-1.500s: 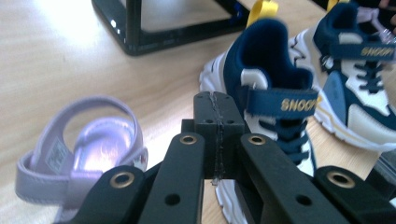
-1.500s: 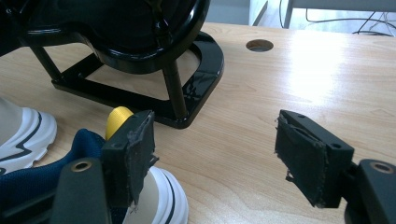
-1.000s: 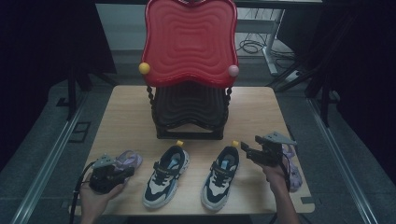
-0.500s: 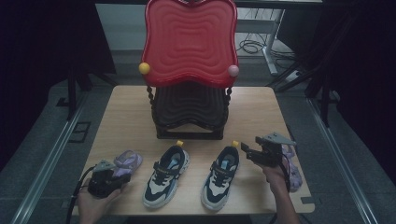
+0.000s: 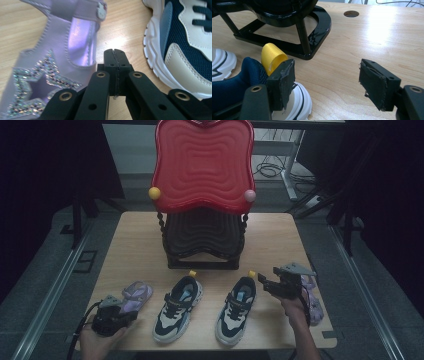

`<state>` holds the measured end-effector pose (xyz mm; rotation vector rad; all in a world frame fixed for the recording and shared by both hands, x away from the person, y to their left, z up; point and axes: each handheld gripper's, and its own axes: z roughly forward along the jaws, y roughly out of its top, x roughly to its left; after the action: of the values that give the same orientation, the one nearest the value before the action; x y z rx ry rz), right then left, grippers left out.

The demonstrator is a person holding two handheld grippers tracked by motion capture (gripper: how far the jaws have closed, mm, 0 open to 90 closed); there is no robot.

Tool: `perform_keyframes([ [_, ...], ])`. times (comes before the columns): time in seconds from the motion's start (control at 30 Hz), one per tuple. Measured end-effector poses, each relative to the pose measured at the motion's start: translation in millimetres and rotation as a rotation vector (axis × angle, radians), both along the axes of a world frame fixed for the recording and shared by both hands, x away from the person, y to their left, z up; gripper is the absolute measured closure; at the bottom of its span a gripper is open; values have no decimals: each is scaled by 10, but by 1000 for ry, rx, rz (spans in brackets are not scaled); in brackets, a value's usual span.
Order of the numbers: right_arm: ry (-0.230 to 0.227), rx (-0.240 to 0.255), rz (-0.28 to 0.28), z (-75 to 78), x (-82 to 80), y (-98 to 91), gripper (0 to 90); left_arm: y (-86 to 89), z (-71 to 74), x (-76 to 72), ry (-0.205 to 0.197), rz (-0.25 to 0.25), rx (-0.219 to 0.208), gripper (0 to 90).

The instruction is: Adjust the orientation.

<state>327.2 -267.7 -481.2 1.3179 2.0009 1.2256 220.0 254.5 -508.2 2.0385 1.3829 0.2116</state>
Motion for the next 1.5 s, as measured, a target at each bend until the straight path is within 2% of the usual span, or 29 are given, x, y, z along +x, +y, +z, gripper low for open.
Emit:
perform_keyframes([
  [0.17,4,-8,1,-13,2,11,291,33,-78,-14,25,21,26,900],
  [0.2,6,-8,2,-14,1,13,291,53,-79,-19,25,21,14,900],
  [0.37,10,-14,2,-29,6,16,292,92,-75,-31,25,23,-2,900],
  [0.5,12,-23,0,-42,8,15,292,99,-71,-46,31,24,12,900],
  [0.67,17,-19,2,-48,8,10,292,129,-51,-102,33,55,35,900],
  [0.83,21,-19,5,-56,7,13,292,160,-41,-110,31,68,34,900],
  [1.03,31,-1,2,-73,18,-14,293,183,-17,-132,40,83,53,900],
  [1.1,33,3,-2,-75,18,-27,294,206,-14,-142,38,94,49,900],
  [1.2,25,3,-1,-74,20,-38,294,281,-2,-165,18,142,61,900],
  [1.27,26,8,-1,-74,21,-43,295,313,-1,-168,18,149,59,900],
  [1.4,27,14,-6,-75,23,-62,295,404,-16,-172,23,164,23,900],
  [1.5,27,15,-7,-75,23,-67,295,467,-12,-188,22,178,19,900],
])
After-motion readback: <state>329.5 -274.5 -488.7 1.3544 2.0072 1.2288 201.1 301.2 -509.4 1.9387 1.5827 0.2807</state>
